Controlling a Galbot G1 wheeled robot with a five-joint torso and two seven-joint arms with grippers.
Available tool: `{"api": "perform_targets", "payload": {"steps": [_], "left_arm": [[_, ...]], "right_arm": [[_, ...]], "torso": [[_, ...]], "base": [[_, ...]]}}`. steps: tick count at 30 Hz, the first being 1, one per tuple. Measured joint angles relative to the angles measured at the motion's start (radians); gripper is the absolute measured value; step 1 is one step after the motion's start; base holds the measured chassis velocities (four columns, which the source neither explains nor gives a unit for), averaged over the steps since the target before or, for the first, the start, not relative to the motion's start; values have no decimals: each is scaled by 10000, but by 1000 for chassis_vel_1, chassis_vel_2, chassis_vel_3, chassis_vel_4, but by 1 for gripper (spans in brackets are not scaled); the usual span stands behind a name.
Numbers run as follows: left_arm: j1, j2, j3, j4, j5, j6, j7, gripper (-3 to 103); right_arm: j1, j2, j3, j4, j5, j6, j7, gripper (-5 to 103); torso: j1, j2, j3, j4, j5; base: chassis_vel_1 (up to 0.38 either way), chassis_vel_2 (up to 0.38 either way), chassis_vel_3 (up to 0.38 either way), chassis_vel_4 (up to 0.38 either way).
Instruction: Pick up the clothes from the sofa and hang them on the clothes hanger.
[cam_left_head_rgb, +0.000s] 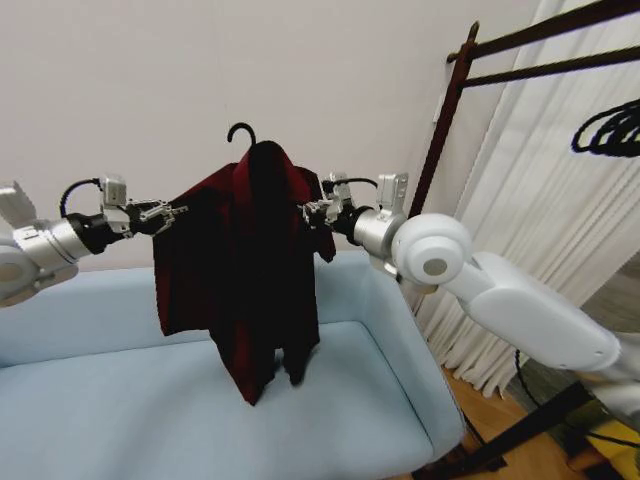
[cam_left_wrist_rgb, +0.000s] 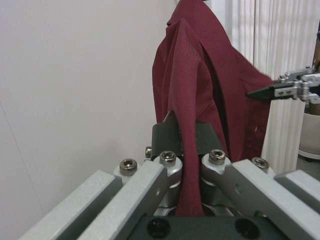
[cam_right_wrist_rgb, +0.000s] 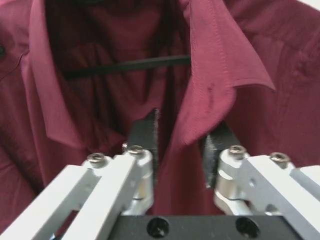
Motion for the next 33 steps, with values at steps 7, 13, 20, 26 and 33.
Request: {"api": "perform_targets", "payload": {"steps": [7,13,20,26,33], "left_arm": [[-126,-16,-58,151,-169,-121,-259,2],[-115,21,-62,123,-201,-137,-203,2],[-6,-14,-64,-46,-124,-139,-4,2],[-14,62,-82,-295,-128,-134,275,2],[-31,93,-84,-447,-156,-102,292,2]], "right_arm": [[94,-99,-13,542,6,-51,-95,51],[587,4,180,391,8,-52,-175,73],[1337,664,318,-471,-55,-52,-74,98],[1326,830,316,-1068,-318,-137,292,100],[1161,843,281,-1395,-450,-191,361,90]], "torso": [[0,0,0,0,0],[0,0,0,-1,0],[0,0,0,2,-3],[1,0,0,-1,0],[0,0,0,0,0]], "base": [[0,0,0,0],[0,0,0,0],[0,0,0,0],[0,0,0,0],[0,0,0,0]]}}
